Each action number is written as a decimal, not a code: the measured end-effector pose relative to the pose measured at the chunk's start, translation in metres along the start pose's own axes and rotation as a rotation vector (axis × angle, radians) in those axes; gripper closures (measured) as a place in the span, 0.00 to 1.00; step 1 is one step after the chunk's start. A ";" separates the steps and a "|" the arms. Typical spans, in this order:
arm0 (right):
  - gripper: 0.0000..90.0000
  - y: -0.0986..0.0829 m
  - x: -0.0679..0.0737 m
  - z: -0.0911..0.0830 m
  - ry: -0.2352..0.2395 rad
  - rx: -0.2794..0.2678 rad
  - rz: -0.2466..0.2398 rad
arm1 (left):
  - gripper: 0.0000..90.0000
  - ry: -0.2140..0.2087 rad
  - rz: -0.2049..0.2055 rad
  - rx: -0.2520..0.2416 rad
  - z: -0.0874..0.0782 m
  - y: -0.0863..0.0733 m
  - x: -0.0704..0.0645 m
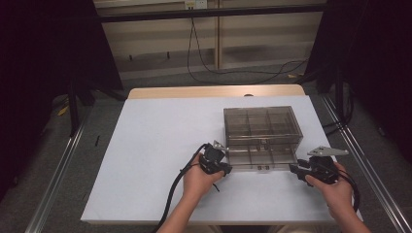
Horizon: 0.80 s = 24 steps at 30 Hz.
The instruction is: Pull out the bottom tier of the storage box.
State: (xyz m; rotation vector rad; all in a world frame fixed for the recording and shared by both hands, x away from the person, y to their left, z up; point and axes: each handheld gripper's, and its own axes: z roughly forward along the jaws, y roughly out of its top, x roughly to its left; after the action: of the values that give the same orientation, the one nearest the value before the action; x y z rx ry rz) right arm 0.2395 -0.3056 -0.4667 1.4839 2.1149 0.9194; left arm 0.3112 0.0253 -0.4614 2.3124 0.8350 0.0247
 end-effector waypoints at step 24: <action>0.62 -0.003 0.001 -0.003 0.007 -0.004 0.003 | 0.87 -0.018 0.016 0.017 -0.002 -0.003 -0.003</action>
State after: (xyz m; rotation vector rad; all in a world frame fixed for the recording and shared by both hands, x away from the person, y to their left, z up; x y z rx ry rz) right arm 0.2350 -0.3058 -0.4662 1.4843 2.1154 0.9306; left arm 0.3073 0.0265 -0.4611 2.3320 0.8109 0.0033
